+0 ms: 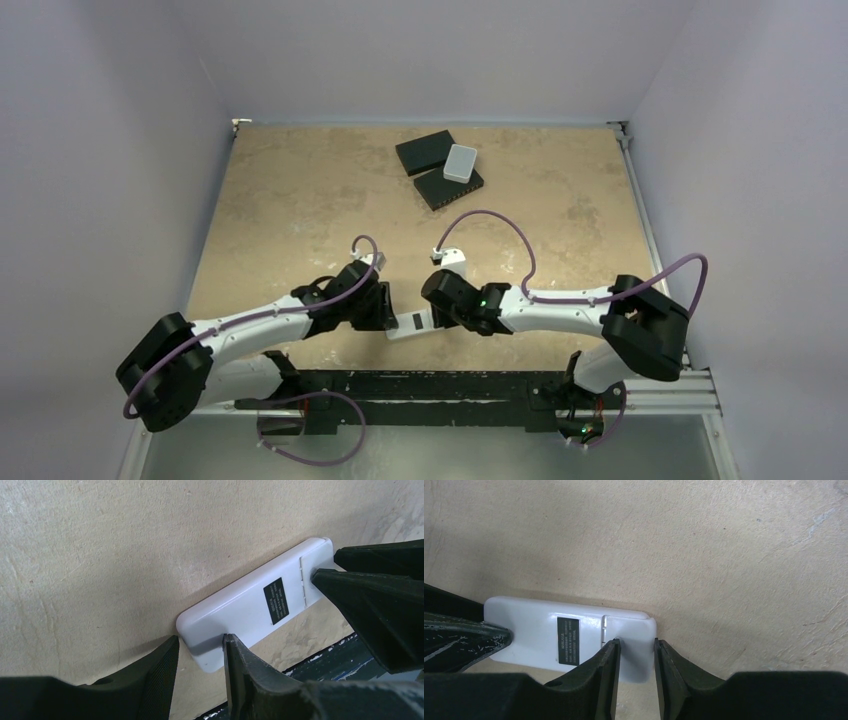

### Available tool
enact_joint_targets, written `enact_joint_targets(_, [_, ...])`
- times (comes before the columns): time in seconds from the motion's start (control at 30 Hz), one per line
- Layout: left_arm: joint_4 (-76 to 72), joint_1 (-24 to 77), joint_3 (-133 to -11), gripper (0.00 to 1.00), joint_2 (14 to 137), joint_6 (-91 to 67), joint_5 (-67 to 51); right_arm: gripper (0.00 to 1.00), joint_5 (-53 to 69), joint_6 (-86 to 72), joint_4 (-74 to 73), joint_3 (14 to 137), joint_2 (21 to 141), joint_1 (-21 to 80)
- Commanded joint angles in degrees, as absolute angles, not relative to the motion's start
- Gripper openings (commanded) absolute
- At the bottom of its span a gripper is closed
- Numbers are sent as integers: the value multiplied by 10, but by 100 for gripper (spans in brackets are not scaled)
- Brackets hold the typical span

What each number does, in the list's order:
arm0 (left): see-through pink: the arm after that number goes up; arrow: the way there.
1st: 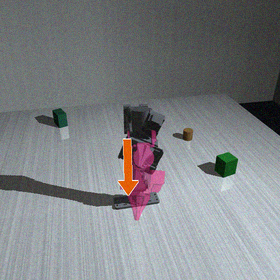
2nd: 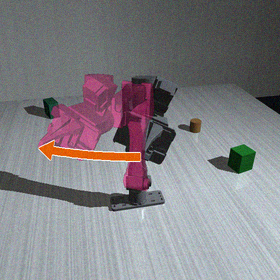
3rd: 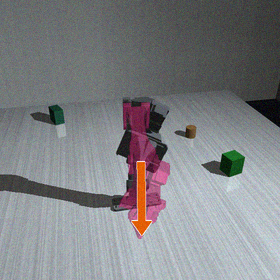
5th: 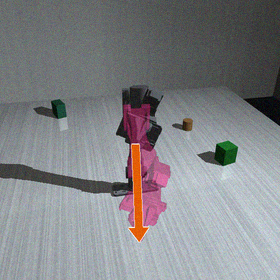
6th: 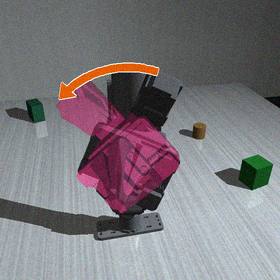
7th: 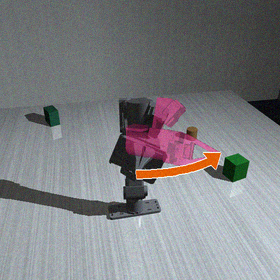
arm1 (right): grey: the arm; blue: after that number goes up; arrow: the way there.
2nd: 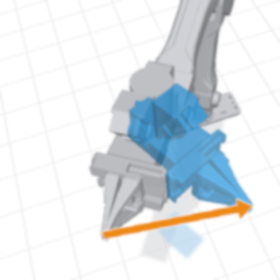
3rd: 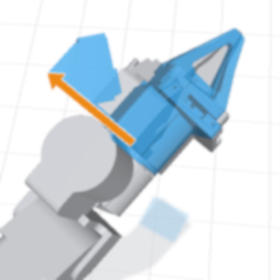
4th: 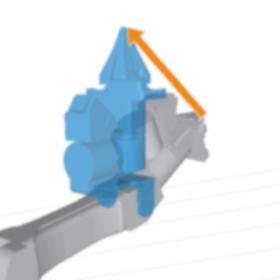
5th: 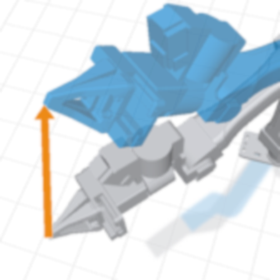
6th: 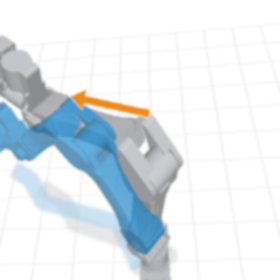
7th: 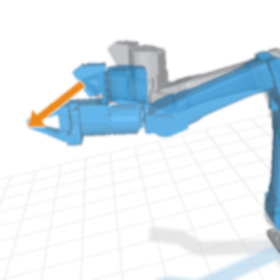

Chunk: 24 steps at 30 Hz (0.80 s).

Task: Load the batteries into the remote control
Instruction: Load the battery cover into the remote control.

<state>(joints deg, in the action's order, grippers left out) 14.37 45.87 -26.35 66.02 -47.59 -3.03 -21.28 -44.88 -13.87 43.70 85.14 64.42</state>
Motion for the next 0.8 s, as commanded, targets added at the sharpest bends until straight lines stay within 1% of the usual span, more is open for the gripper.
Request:
enact_joint_targets(0.0, [123,458,-260,38,669,-481,-36,38,-201,-454,-124,430,861,642])
enact_joint_targets(0.27, [114,458,-259,38,679,-480,-41,35,-182,-459,-115,423,864,642])
enact_joint_targets(0.6, [102,458,-259,37,692,-479,-44,35,-163,-458,-94,413,867,642])
enact_joint_targets(0.77, [98,457,-258,37,696,-478,-44,33,-141,-454,-77,408,867,642])
